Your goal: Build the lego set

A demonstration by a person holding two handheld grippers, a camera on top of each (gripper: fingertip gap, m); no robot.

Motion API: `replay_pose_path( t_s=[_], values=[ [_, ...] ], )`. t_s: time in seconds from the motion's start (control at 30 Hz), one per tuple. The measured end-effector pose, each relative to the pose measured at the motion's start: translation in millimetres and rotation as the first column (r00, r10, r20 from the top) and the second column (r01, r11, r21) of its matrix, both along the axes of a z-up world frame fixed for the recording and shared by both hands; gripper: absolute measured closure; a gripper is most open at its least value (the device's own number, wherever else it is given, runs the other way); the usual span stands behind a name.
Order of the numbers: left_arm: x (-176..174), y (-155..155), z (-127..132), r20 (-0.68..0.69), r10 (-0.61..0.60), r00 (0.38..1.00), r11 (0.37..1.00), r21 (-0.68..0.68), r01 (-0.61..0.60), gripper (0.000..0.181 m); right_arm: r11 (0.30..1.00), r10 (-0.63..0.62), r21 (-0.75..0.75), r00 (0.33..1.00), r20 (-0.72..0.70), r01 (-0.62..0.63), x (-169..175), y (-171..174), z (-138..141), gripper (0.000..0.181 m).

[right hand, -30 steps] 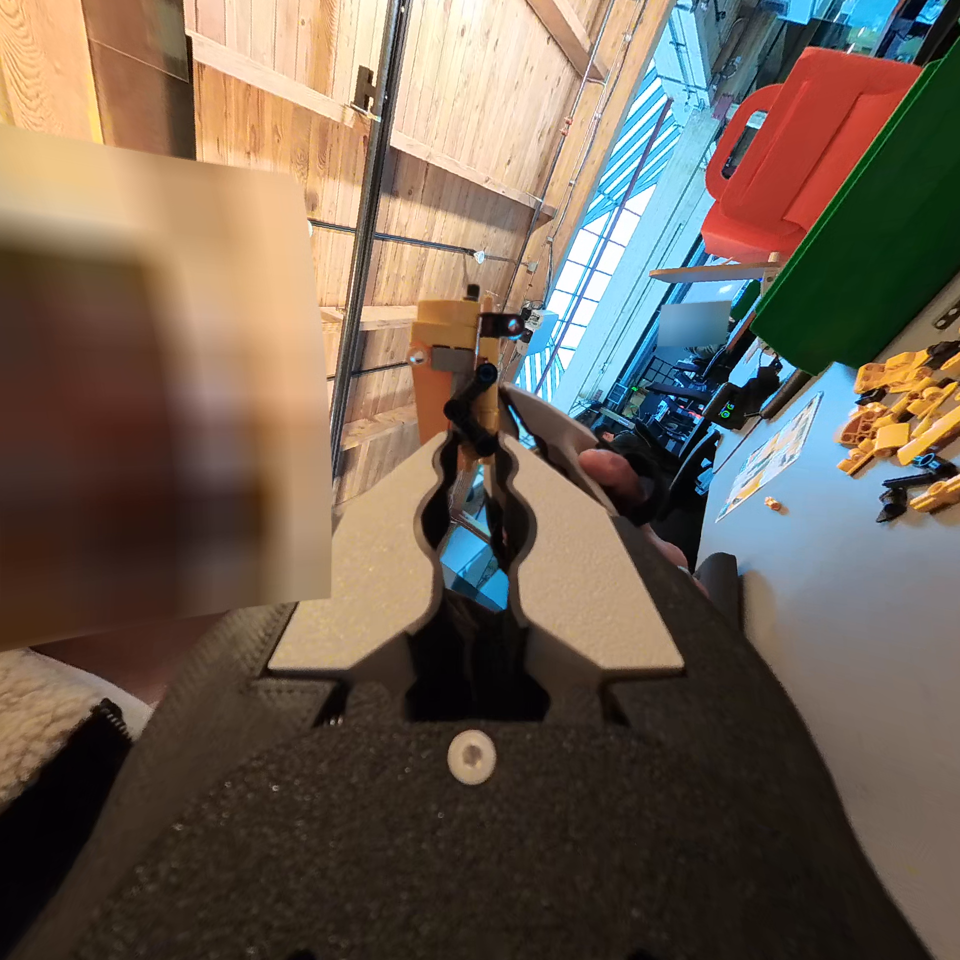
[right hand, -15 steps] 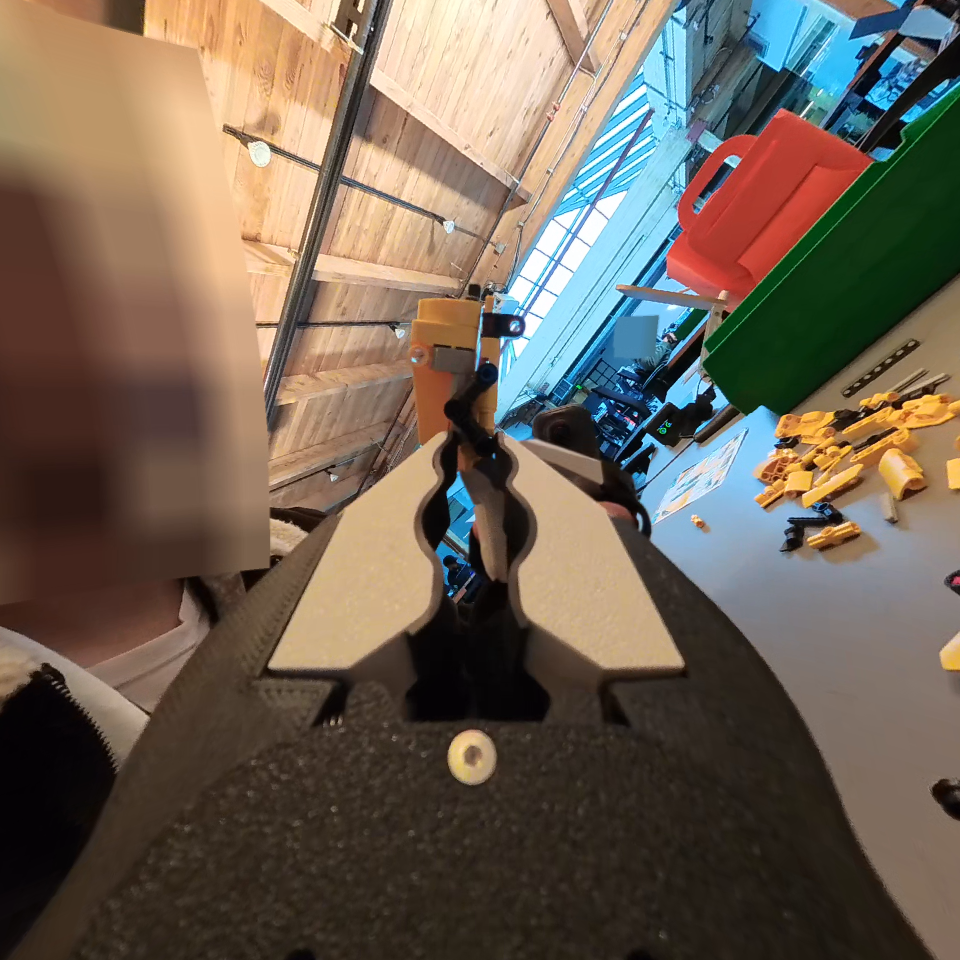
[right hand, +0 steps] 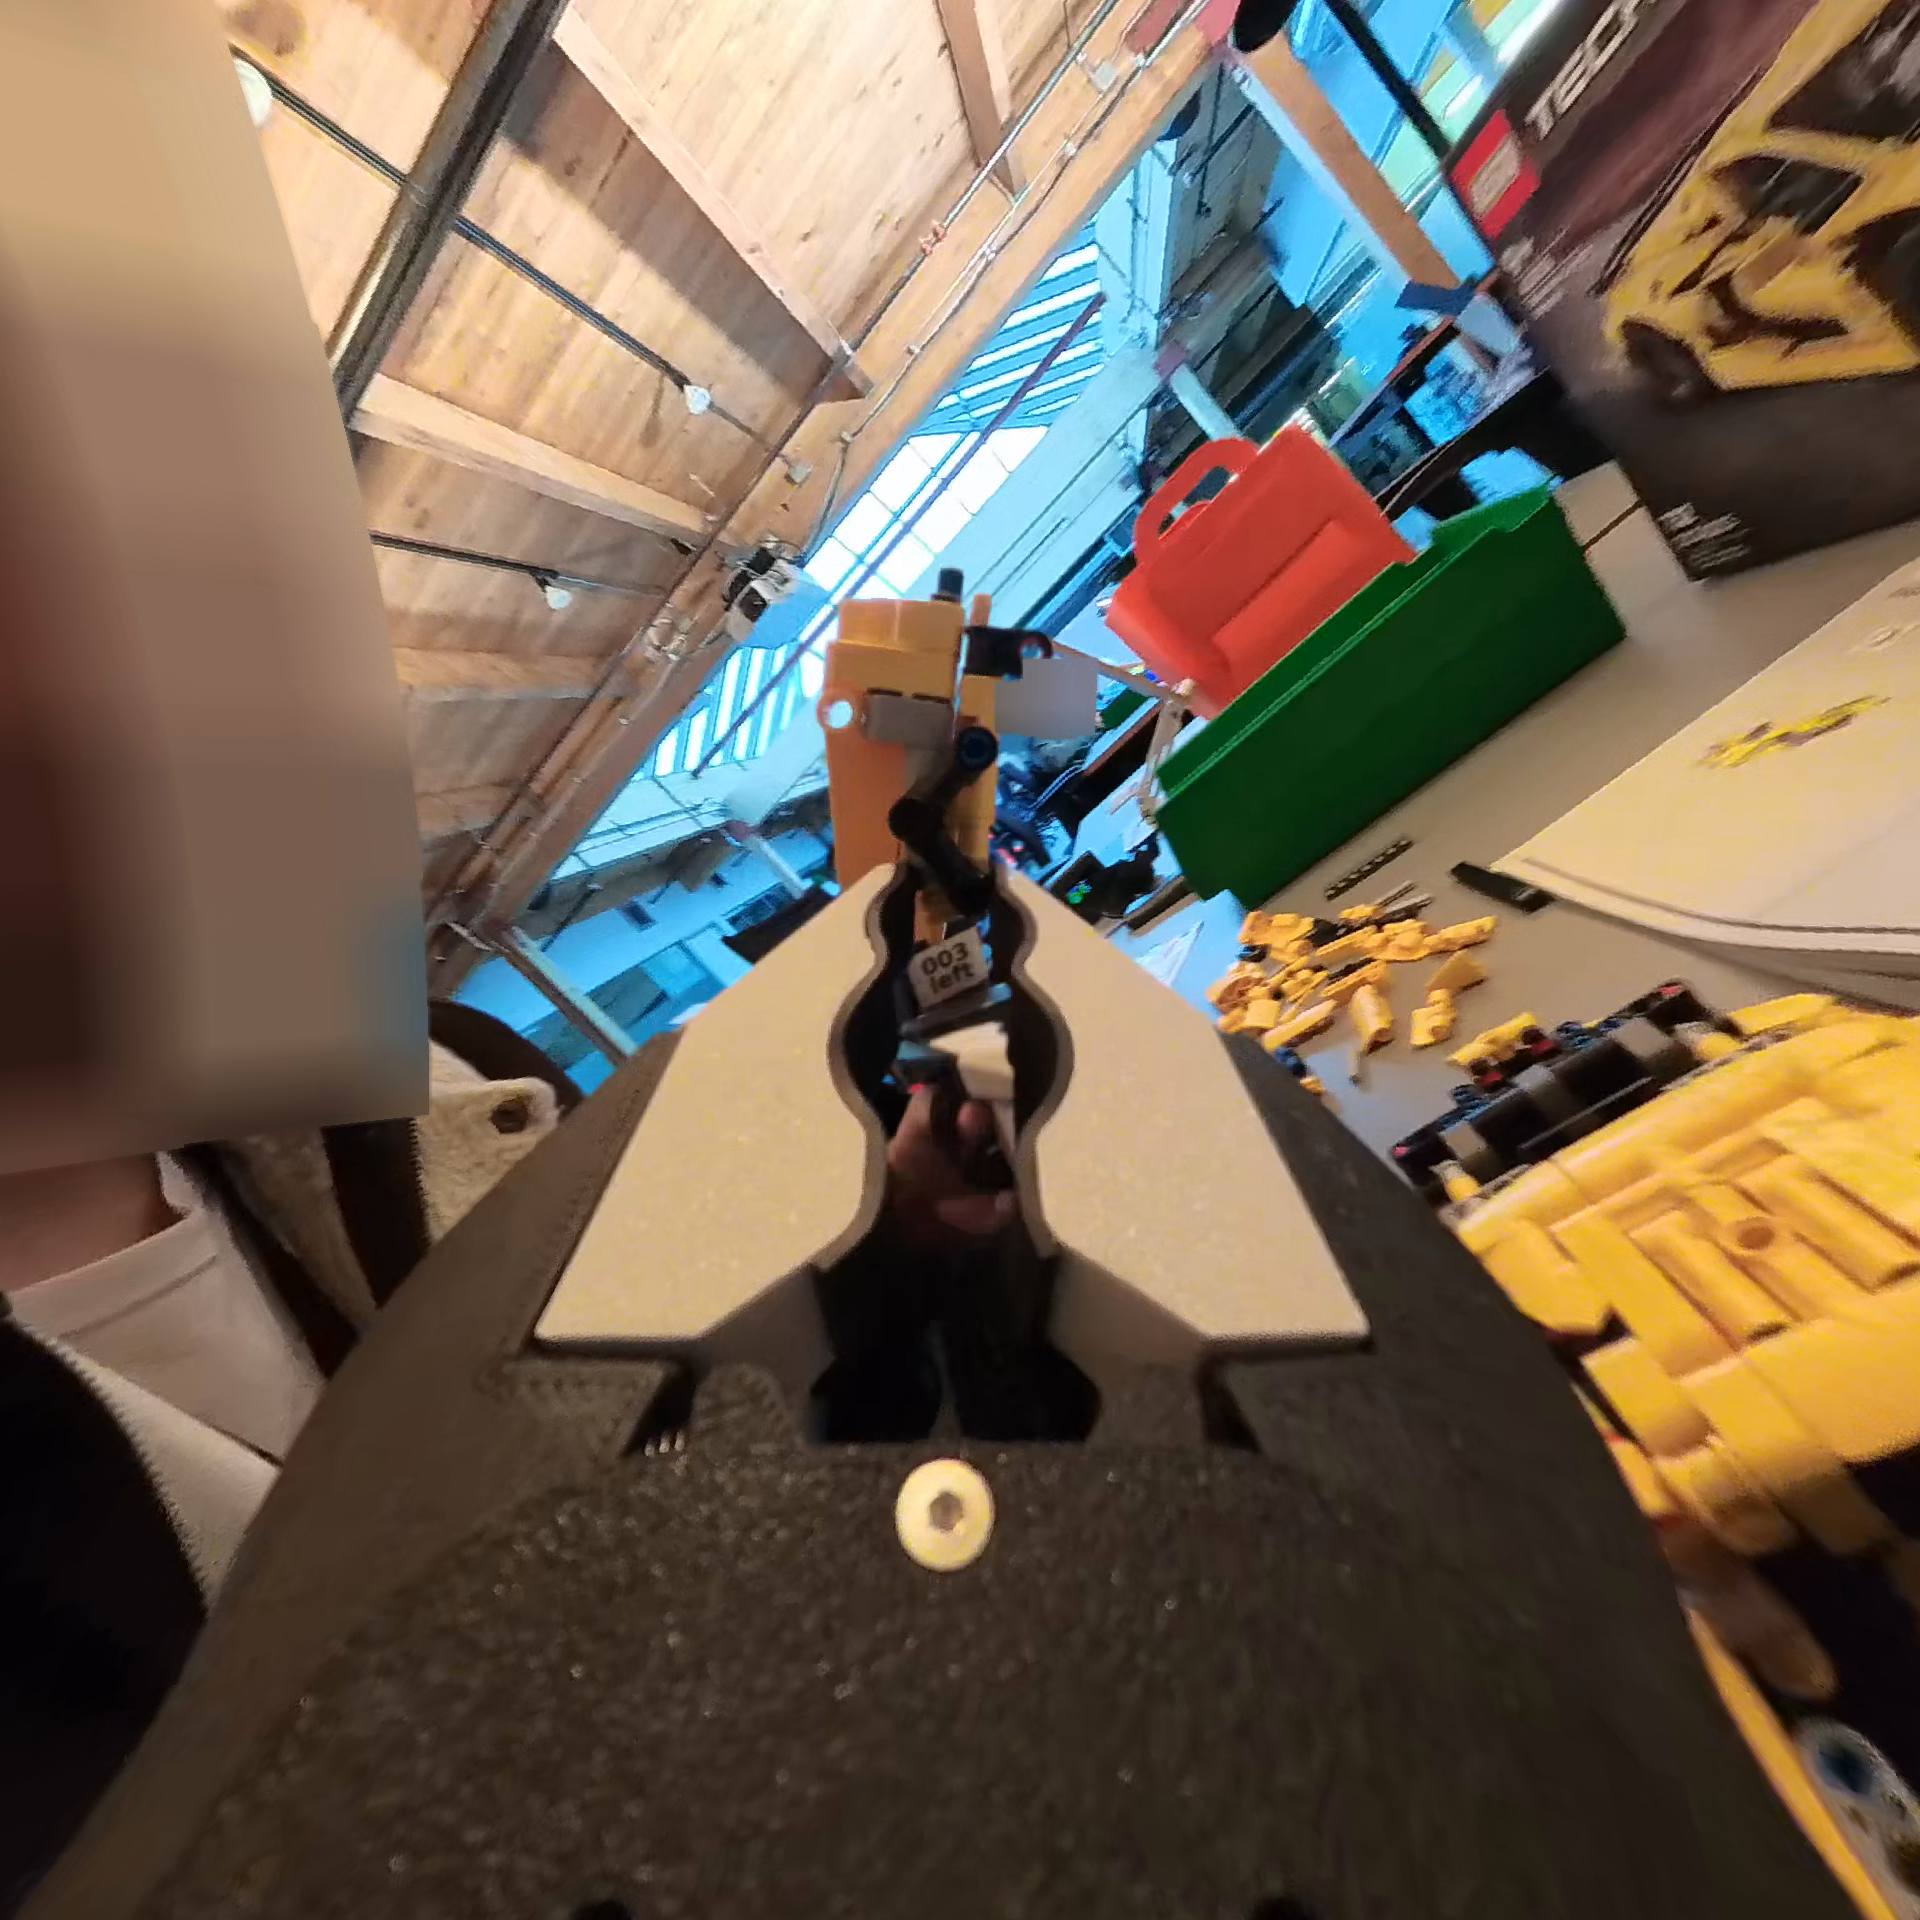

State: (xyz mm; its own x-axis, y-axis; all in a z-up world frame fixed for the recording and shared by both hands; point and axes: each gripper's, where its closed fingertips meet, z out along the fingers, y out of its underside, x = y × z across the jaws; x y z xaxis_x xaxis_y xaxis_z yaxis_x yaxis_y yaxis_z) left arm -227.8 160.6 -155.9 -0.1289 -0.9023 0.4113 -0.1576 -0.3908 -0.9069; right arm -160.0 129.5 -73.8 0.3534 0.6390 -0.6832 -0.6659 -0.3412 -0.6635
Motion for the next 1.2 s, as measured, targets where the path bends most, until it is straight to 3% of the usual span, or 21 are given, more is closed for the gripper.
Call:
replay_pose_path(
  t_s=[0.07,0.17,0.23,0.33,0.47,0.77,0.9,1.1,1.2],
  values=[
    [8.2,-9.7,-22.2,-0.123,-0.012,0.992,0.993,0.116,0.026,0.161,0.999,-0.038,-0.005,0.999,0.033,0.038,8.6,-5.4,-3.1,0.168],
    [18.2,-9.1,-60.0,-0.350,0.079,0.933,0.954,0.297,0.031,0.161,0.997,-0.070,-0.039,0.997,0.039,0.071,17.0,-16.6,-16.2,0.168],
    [26.4,-13.6,-75.8,-0.439,0.098,0.893,0.952,0.303,0.044,0.161,0.994,-0.079,-0.067,0.996,0.030,0.081,19.5,-23.5,-24.5,0.168],
    [42.9,-24.6,-86.2,-0.509,0.066,0.858,0.979,0.201,0.044,0.161,0.992,-0.101,-0.069,0.994,0.044,0.104,24.2,-31.1,-26.9,0.168],
    [52.2,-9.1,-91.5,-0.536,0.189,0.823,0.966,0.253,-0.057,0.156,0.990,-0.129,-0.046,0.991,0.034,0.130,33.6,-35.8,-20.3,0.168],
    [58.0,-5.2,-93.7,-0.537,0.278,0.797,0.938,0.332,-0.103,0.167,0.996,-0.082,-0.048,0.997,-0.012,0.081,28.4,-37.8,-18.4,0.169],
    [47.2,-13.6,-93.3,-0.556,0.241,0.795,0.948,0.312,-0.069,0.167,0.996,-0.081,-0.051,0.996,-0.028,0.079,30.7,-37.6,-18.4,0.169],
    [22.6,-23.7,-80.4,-0.585,0.213,0.782,0.917,0.397,0.048,0.167,0.996,-0.058,-0.066,0.998,-0.004,0.058,23.8,-35.9,-22.9,0.169],
    [16.4,-22.9,-59.5,-0.510,0.204,0.836,0.877,0.474,0.075,0.167,0.997,-0.046,-0.066,0.999,-0.025,0.044,22.7,-35.8,-21.9,0.169]
  ],
)
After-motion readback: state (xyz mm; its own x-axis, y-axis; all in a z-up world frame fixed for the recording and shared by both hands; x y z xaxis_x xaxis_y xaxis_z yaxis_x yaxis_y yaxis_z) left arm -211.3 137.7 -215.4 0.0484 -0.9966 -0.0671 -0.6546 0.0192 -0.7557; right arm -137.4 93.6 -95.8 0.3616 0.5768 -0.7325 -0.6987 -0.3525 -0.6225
